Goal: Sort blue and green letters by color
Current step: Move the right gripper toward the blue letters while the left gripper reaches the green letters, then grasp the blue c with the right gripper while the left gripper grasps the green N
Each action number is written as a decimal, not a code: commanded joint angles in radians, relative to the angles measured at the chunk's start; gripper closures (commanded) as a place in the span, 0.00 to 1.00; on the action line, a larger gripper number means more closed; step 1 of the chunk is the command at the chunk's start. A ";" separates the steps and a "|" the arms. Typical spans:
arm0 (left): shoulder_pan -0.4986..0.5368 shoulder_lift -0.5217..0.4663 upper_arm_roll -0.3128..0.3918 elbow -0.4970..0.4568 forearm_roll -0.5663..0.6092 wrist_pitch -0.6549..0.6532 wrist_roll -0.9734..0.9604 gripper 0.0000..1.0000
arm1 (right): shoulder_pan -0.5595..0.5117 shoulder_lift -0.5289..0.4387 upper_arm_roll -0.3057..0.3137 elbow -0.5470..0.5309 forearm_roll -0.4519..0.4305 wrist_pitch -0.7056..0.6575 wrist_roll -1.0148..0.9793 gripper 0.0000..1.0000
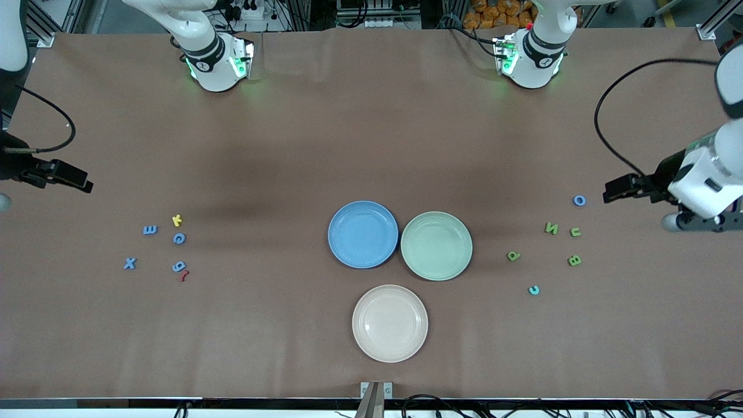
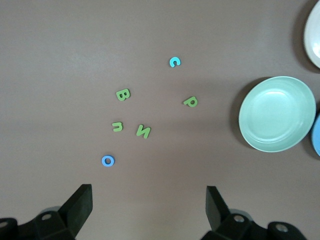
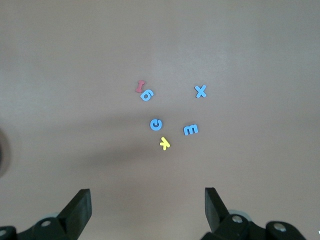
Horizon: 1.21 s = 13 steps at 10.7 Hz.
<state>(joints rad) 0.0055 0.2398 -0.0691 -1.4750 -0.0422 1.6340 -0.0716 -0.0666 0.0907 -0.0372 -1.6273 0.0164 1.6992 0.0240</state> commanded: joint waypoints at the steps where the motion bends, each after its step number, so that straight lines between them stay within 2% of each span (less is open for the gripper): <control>1: 0.016 0.096 0.000 -0.026 -0.007 0.125 0.001 0.00 | -0.064 0.033 0.011 -0.119 -0.013 0.147 -0.074 0.00; 3: 0.027 0.089 -0.001 -0.195 -0.008 0.353 0.016 0.00 | -0.104 0.108 0.013 -0.155 -0.010 0.226 -0.145 0.00; 5: 0.016 0.095 -0.003 -0.334 -0.010 0.520 0.071 0.00 | -0.099 0.187 0.013 -0.158 -0.010 0.304 -0.145 0.00; 7: 0.017 0.125 -0.004 -0.475 -0.016 0.706 0.230 0.00 | -0.093 0.268 0.014 -0.181 0.000 0.408 -0.144 0.00; 8: 0.021 0.145 -0.006 -0.531 -0.021 0.790 0.295 0.00 | -0.082 0.274 0.016 -0.234 0.002 0.506 -0.142 0.00; 10: 0.024 0.179 -0.005 -0.577 -0.022 0.837 0.409 0.00 | -0.055 0.288 0.016 -0.318 0.004 0.641 -0.122 0.00; 13: 0.022 0.187 -0.003 -0.651 -0.018 0.862 0.501 0.00 | -0.006 0.329 0.017 -0.322 0.004 0.677 -0.035 0.00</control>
<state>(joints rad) 0.0262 0.4448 -0.0723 -2.0653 -0.0422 2.4591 0.3502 -0.1060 0.4108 -0.0224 -1.9370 0.0175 2.3433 -0.0670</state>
